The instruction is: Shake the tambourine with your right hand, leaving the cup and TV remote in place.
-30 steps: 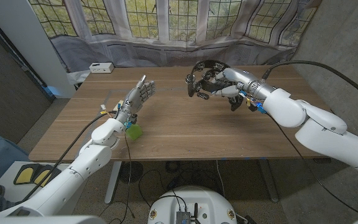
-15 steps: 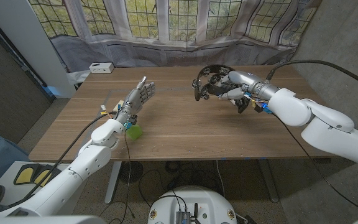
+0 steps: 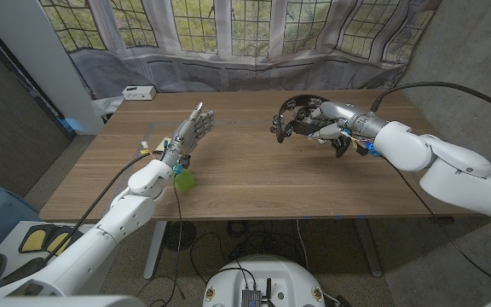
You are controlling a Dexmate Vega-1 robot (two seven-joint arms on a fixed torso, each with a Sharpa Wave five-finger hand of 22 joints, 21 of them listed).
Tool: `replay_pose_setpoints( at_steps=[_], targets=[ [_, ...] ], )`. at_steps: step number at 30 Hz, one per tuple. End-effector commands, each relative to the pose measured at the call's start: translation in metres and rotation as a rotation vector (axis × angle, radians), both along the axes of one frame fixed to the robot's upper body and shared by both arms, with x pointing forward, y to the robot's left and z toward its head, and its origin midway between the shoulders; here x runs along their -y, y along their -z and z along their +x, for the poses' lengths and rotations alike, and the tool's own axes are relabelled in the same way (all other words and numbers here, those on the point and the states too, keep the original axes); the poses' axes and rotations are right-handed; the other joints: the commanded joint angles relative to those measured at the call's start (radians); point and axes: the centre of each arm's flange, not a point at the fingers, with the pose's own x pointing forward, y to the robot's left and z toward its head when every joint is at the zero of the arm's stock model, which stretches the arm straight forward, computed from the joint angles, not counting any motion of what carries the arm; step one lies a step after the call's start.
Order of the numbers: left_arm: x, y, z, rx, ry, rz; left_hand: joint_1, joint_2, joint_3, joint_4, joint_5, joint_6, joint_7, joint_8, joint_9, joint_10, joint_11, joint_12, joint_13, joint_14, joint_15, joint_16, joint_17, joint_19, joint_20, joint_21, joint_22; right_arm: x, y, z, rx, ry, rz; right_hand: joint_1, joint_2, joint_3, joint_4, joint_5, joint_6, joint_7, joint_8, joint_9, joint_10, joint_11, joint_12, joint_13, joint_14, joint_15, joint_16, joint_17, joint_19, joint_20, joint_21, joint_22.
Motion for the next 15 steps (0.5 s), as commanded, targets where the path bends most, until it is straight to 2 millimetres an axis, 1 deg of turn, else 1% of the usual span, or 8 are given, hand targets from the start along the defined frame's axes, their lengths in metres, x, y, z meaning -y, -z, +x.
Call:
replay_pose_setpoints(
  at_steps=[1,15],
  targets=[
    [0.007,-0.005,0.006,-0.008,-0.019,-0.010,-0.006,0.002,0.011,-0.001,-0.001,0.006,0.002,0.001,0.002,0.003,-0.006,0.002,0.004,0.004,-0.006,-0.001,0.004,0.004,0.006,0.000,0.003,-0.001,0.021,0.002,0.014,0.039,-0.084,0.101,0.089,0.001,0.002,0.005,0.064,-0.062,0.003,0.004,0.001,0.008,0.002,0.004,0.017,-0.065,0.006,0.006,-0.005,0.000,0.009,0.004],
    [0.020,-0.021,0.006,0.022,-0.024,0.017,-0.007,0.001,0.012,-0.001,-0.001,0.002,0.003,-0.001,0.002,0.002,-0.003,0.002,0.004,0.004,-0.006,-0.001,0.004,0.004,0.006,0.000,0.003,-0.006,0.052,0.012,-0.021,0.048,-0.149,0.097,0.093,0.000,0.008,0.005,0.061,-0.063,0.000,0.004,0.000,0.005,0.001,0.005,0.016,-0.064,0.004,0.007,-0.009,0.000,0.015,0.004]
  ],
)
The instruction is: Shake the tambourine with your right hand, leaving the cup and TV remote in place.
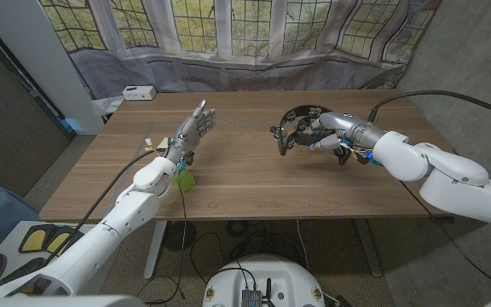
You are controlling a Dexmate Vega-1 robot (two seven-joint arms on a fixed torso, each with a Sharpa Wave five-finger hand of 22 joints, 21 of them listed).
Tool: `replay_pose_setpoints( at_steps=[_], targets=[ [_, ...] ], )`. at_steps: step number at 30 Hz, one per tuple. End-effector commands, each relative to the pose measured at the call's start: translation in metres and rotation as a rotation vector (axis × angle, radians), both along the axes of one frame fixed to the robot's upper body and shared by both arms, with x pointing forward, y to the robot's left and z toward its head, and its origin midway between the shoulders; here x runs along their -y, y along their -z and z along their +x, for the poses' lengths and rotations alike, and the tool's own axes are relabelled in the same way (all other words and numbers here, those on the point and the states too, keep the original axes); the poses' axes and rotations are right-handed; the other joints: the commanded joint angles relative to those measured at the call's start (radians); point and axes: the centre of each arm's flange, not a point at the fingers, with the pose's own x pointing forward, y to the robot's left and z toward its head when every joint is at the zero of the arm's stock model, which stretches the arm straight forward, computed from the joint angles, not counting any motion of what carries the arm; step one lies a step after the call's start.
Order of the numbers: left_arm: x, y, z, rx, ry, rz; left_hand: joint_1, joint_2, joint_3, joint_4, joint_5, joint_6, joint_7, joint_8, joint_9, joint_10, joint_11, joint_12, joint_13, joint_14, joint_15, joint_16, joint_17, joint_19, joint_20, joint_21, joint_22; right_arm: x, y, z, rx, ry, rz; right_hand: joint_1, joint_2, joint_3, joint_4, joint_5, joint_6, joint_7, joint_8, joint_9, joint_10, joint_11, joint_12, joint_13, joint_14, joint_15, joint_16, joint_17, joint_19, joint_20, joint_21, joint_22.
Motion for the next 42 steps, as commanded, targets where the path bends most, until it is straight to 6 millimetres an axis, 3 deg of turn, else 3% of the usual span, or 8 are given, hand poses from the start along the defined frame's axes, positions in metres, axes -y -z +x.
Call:
replay_pose_setpoints(
  at_steps=[1,11,19,42],
  targets=[
    [0.011,-0.012,0.001,0.019,0.000,0.020,-0.007,0.001,0.008,0.003,-0.001,0.002,0.003,-0.001,0.002,0.001,-0.003,0.001,0.004,0.003,-0.006,-0.001,0.004,0.004,0.006,0.000,0.003,-0.003,0.025,0.008,-0.028,0.015,-0.059,0.096,0.094,0.002,0.010,0.006,0.057,-0.061,0.003,0.004,0.000,0.005,0.001,0.005,0.020,-0.058,0.004,0.001,-0.002,0.001,0.008,0.004],
    [0.023,-0.012,0.002,0.008,0.038,0.035,-0.008,0.000,0.009,0.003,-0.001,0.002,0.004,0.000,0.002,0.002,-0.003,0.002,0.004,0.003,-0.007,-0.001,0.004,0.004,0.006,0.000,0.003,0.001,0.044,0.024,-0.048,0.058,-0.052,0.096,0.094,0.002,0.010,0.006,0.054,-0.064,0.001,0.004,-0.002,0.005,0.000,0.008,0.019,-0.060,0.002,0.002,-0.005,0.001,0.013,0.004],
    [0.021,-0.015,0.001,0.015,0.023,0.035,-0.009,-0.001,0.009,0.003,-0.001,0.000,0.003,-0.001,0.002,0.002,-0.003,0.002,0.004,0.002,-0.006,-0.002,0.004,0.004,0.006,0.000,0.003,-0.001,0.058,0.040,-0.066,0.084,-0.090,0.095,0.095,0.002,0.012,0.006,0.055,-0.062,0.001,0.004,-0.002,0.003,0.000,0.008,0.018,-0.059,0.001,0.003,-0.007,0.001,0.017,0.003],
    [0.024,-0.015,0.000,0.012,0.009,0.029,-0.011,-0.001,0.011,0.002,-0.001,0.000,0.002,-0.001,0.002,0.002,-0.002,0.002,0.004,0.002,-0.005,-0.002,0.004,0.003,0.009,-0.001,0.003,0.005,0.077,0.043,-0.087,0.085,-0.071,0.093,0.095,0.003,0.014,0.006,0.054,-0.064,-0.002,0.004,0.000,0.003,-0.001,0.009,0.022,-0.056,-0.003,0.003,-0.009,0.002,0.027,0.003]
  ],
)
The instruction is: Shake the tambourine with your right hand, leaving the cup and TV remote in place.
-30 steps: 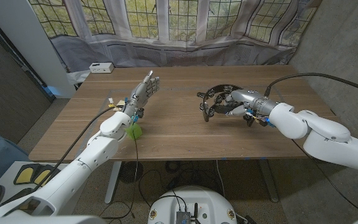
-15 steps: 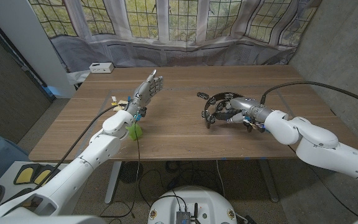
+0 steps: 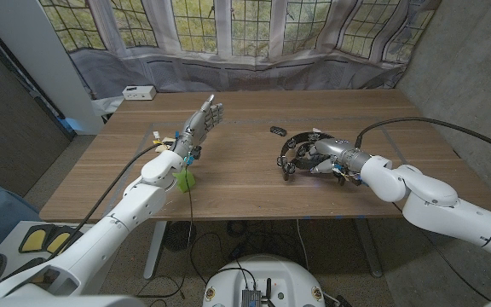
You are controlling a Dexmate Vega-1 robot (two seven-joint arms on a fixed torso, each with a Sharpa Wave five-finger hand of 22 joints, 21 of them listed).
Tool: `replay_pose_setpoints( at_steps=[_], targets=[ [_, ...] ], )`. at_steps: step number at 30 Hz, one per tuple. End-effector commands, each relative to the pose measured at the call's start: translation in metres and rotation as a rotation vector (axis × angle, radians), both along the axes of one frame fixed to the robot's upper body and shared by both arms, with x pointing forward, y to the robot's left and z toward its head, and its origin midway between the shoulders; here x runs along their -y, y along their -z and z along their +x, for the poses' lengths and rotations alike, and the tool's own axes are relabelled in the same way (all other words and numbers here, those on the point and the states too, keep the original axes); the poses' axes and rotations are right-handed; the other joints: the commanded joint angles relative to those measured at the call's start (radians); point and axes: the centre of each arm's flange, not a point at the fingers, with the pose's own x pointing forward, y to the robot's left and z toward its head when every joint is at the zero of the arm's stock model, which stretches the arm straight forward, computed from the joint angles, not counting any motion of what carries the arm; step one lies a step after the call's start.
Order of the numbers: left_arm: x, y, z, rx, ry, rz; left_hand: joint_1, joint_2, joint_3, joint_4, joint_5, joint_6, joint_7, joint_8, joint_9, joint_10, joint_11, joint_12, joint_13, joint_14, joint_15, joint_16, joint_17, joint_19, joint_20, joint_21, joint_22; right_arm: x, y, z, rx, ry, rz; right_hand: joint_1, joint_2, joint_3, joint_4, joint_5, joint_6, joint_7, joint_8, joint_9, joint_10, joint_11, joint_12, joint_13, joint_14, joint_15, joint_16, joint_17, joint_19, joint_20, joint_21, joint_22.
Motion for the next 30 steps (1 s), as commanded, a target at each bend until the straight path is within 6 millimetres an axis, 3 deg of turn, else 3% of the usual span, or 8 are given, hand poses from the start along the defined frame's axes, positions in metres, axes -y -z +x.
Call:
replay_pose_setpoints(
  at_steps=[1,30],
  targets=[
    [0.004,0.001,-0.001,-0.008,-0.001,0.005,-0.011,-0.001,0.007,-0.002,-0.001,0.000,0.003,-0.001,0.002,0.003,-0.002,0.002,0.004,0.002,-0.006,-0.002,0.004,0.002,0.009,-0.001,0.003,0.003,0.014,0.002,-0.015,0.010,0.004,0.093,0.095,0.004,0.006,0.006,0.059,-0.059,0.006,0.004,0.002,0.001,0.000,0.005,0.022,-0.057,0.004,0.001,-0.009,0.000,0.005,0.002],
    [0.009,0.002,-0.004,-0.011,0.011,0.017,-0.013,-0.002,0.009,-0.003,-0.001,0.002,0.002,0.000,0.002,0.003,-0.006,0.002,0.004,0.002,-0.007,-0.001,0.004,0.001,0.008,-0.001,0.003,0.004,0.030,0.004,-0.086,0.033,0.009,0.093,0.098,0.006,0.007,0.007,0.048,-0.064,-0.001,0.005,-0.010,-0.004,-0.005,0.010,0.013,-0.056,-0.005,0.005,-0.022,0.003,0.018,0.002]
  ],
)
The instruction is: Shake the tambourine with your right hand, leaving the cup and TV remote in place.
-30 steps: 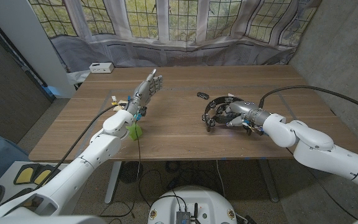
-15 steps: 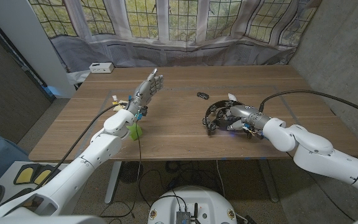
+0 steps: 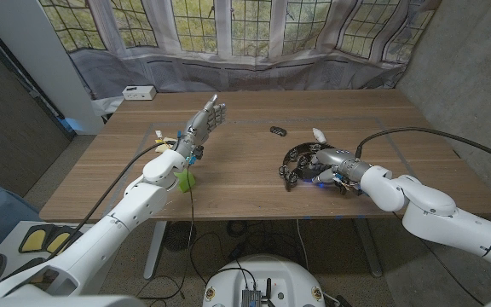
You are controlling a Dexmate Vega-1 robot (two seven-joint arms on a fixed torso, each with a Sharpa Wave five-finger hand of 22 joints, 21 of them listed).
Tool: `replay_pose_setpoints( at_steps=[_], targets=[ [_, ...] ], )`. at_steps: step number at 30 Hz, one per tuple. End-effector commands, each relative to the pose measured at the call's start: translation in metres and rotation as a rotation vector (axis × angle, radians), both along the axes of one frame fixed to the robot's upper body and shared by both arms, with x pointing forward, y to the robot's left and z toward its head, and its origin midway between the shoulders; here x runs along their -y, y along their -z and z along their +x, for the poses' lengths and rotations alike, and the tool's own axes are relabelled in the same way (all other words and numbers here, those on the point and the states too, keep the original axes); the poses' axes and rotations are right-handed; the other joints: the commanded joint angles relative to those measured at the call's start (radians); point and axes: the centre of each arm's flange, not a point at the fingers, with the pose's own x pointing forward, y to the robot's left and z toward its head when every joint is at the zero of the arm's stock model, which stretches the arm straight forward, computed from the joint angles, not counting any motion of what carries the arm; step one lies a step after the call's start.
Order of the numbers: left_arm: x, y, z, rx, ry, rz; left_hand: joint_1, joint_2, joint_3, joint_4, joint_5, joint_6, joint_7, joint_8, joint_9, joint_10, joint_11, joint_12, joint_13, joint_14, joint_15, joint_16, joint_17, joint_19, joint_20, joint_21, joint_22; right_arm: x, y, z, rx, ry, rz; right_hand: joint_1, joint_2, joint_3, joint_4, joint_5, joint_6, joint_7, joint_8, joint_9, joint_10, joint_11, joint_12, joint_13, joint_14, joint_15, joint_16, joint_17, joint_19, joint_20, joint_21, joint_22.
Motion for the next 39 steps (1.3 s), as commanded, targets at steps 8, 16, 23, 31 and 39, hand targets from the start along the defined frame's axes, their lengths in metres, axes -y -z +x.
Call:
replay_pose_setpoints(
  at_steps=[8,16,23,31,39],
  targets=[
    [0.001,0.004,-0.002,-0.003,0.005,-0.004,-0.008,0.004,0.006,0.000,-0.001,0.004,0.001,0.001,0.002,0.004,-0.004,0.002,0.004,0.003,-0.007,-0.001,0.004,0.001,0.008,-0.001,0.003,0.001,0.005,0.001,-0.043,0.014,0.003,0.075,0.102,0.004,0.017,0.008,0.039,-0.061,-0.006,0.006,-0.016,-0.004,-0.008,0.004,0.007,-0.049,-0.007,0.000,-0.015,0.004,0.012,0.001],
    [0.001,0.005,-0.003,0.000,0.007,-0.003,-0.008,0.004,0.007,0.000,-0.001,0.004,0.000,0.001,0.002,0.004,-0.005,0.002,0.004,0.003,-0.006,-0.001,0.004,0.001,0.009,-0.001,0.003,0.002,0.005,-0.001,-0.055,0.012,-0.003,0.001,0.074,-0.022,0.050,0.002,0.022,-0.053,-0.013,0.005,-0.034,0.008,-0.020,-0.003,-0.010,-0.027,-0.032,-0.018,-0.019,0.018,0.016,-0.002],
    [0.002,0.005,-0.004,0.002,0.011,-0.005,-0.008,0.004,0.008,0.000,-0.001,0.005,0.001,0.001,0.002,0.005,-0.006,0.003,0.004,0.003,-0.006,-0.001,0.004,0.001,0.009,-0.001,0.003,0.001,0.003,-0.004,-0.050,0.014,-0.028,-0.047,0.057,-0.034,0.062,0.000,-0.023,-0.044,-0.031,0.003,-0.070,0.020,-0.042,-0.011,-0.040,-0.014,-0.061,-0.038,-0.036,0.025,0.008,-0.006],
    [0.002,0.007,-0.004,0.000,0.010,-0.010,-0.008,0.004,0.008,-0.001,-0.001,0.006,-0.001,0.001,0.002,0.004,-0.003,0.002,0.004,0.003,-0.005,-0.001,0.004,0.001,0.008,-0.001,0.003,-0.001,0.004,-0.006,-0.033,0.027,-0.055,-0.078,0.033,-0.046,0.051,-0.005,-0.097,-0.040,-0.057,0.000,-0.133,0.018,-0.072,-0.019,-0.113,0.004,-0.092,-0.046,-0.077,0.033,-0.014,-0.007],
    [0.002,0.007,-0.004,0.002,0.011,-0.006,-0.009,0.004,0.009,-0.001,-0.001,0.007,-0.002,0.002,0.002,0.004,-0.006,0.002,0.004,0.004,-0.005,-0.001,0.004,0.001,0.008,-0.001,0.003,-0.001,0.005,-0.008,-0.010,0.034,-0.075,-0.109,0.012,-0.060,0.052,-0.014,-0.141,-0.043,-0.066,-0.002,-0.166,0.006,-0.084,-0.021,-0.143,0.015,-0.102,-0.049,-0.097,0.041,-0.028,-0.008]
  ],
)
